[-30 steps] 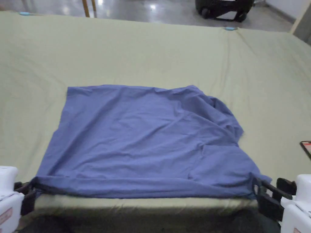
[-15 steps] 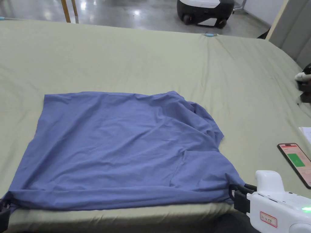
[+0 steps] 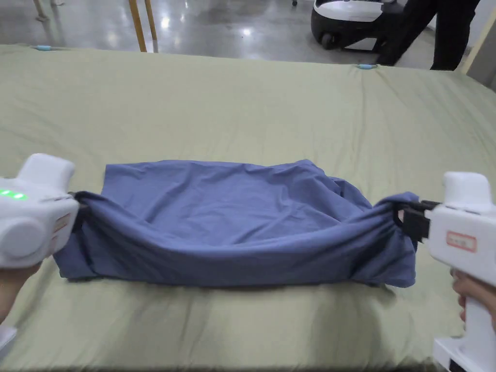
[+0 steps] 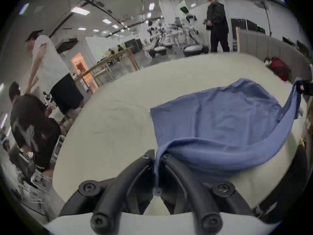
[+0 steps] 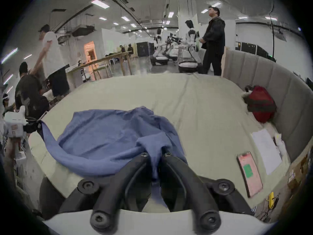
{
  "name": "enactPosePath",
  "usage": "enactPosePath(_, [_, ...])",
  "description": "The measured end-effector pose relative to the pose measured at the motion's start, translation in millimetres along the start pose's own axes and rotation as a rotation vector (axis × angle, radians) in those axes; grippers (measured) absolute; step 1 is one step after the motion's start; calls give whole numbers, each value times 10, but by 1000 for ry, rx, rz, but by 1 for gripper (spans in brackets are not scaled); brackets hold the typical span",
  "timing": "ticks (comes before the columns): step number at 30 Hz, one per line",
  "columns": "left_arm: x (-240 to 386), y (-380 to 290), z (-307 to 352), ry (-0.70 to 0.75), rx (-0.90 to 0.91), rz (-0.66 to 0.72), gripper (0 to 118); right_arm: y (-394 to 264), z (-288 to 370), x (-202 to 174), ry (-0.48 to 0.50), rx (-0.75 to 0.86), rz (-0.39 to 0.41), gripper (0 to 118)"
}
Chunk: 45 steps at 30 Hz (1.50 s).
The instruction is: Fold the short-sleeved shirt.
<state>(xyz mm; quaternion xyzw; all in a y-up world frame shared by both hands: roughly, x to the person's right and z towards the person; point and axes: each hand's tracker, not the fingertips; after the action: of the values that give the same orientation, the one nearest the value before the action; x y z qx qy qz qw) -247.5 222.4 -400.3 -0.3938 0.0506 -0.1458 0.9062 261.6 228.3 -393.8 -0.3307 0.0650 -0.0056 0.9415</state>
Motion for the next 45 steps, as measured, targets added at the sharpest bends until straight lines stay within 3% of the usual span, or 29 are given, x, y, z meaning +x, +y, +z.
enactPosePath(4, [39, -27, -781, 9, -168, 33, 4, 46, -695, 2, -87, -104, 16, 10])
enactPosePath(7, [8, -200, -944, -49, -222, 150, 4, -96, -917, 115, -81, -159, -82, 10])
enactPosePath(9, [7, -271, -807, -42, -163, 161, 5, -144, -892, 137, -74, -156, -108, 10])
enactPosePath(10, [1, -274, -719, -58, -125, 183, 14, -170, -872, 170, -73, -139, -107, 13])
enactPosePath(11, [-17, -266, -634, -79, -111, 201, 41, -169, -798, 146, -73, -124, -100, 30])
enactPosePath(12, [-32, -279, -501, -96, -94, 220, 81, -161, -703, 106, -81, -114, -82, 62])
enactPosePath(13, [-32, -297, -319, -96, -24, 241, 115, -166, -563, 47, -83, -97, -68, 102])
enactPosePath(14, [-24, -314, -116, -85, 69, 268, 116, -198, -409, -17, -82, -40, -64, 111])
enactPosePath(18, [147, -503, 490, -136, 223, 316, 116, -469, 160, -409, -23, 103, -86, 111])
enactPosePath(21, [361, -748, 550, -129, 177, 265, 116, -781, 287, -735, -4, 88, -53, 111])
enactPosePath(23, [497, -945, 598, -126, 171, 225, 107, -988, 337, -940, 11, 76, 4, 105])
enactPosePath(24, [525, -1043, 567, -152, 152, 228, 82, -1081, 361, -1011, 38, 72, 18, 86])
enactPosePath(25, [540, -1119, 578, -185, 145, 245, 17, -1143, 379, -1055, 46, 73, 25, 38])
enactPosePath(26, [554, -1194, 565, -184, 131, 271, 0, -1203, 403, -1123, 46, 71, 32, 8])
enactPosePath(27, [573, -1297, 559, -129, 88, 290, 0, -1248, 401, -1170, 29, 68, 45, 7])
enactPosePath(28, [596, -1336, 516, -143, 93, 249, 0, -1289, 425, -1193, 30, 74, 50, 7])
enactPosePath(30, [548, -1422, 420, -179, 51, 305, 0, -1282, 425, -1195, 76, 46, 44, 7])
enactPosePath(35, [334, -1440, 310, -114, 40, 331, 0, -1273, 429, -1144, 67, 48, 31, 7])
enactPosePath(36, [281, -1417, 322, -84, 45, 343, 11, -1272, 434, -1116, 65, 53, 12, 7])
enactPosePath(37, [242, -1406, 285, -28, 56, 352, 36, -1267, 436, -1089, 59, 53, -1, 7])
enactPosePath(38, [201, -1385, 229, 2, 62, 358, 49, -1252, 436, -1052, 53, 50, -6, 7])
enactPosePath(39, [149, -1357, 150, 3, 53, 367, 49, -1249, 440, -1018, 45, 49, -13, 7])
enactPosePath(40, [100, -1294, 122, -7, 32, 378, 89, -1246, 446, -986, 38, 50, -18, 7])
enactPosePath(41, [52, -1281, 48, -19, 26, 389, 108, -1241, 450, -945, 32, 49, -21, 7])
enactPosePath(45, [-59, -1137, -263, -17, -14, 425, 107, -1214, 451, -751, -25, 34, -37, 7])
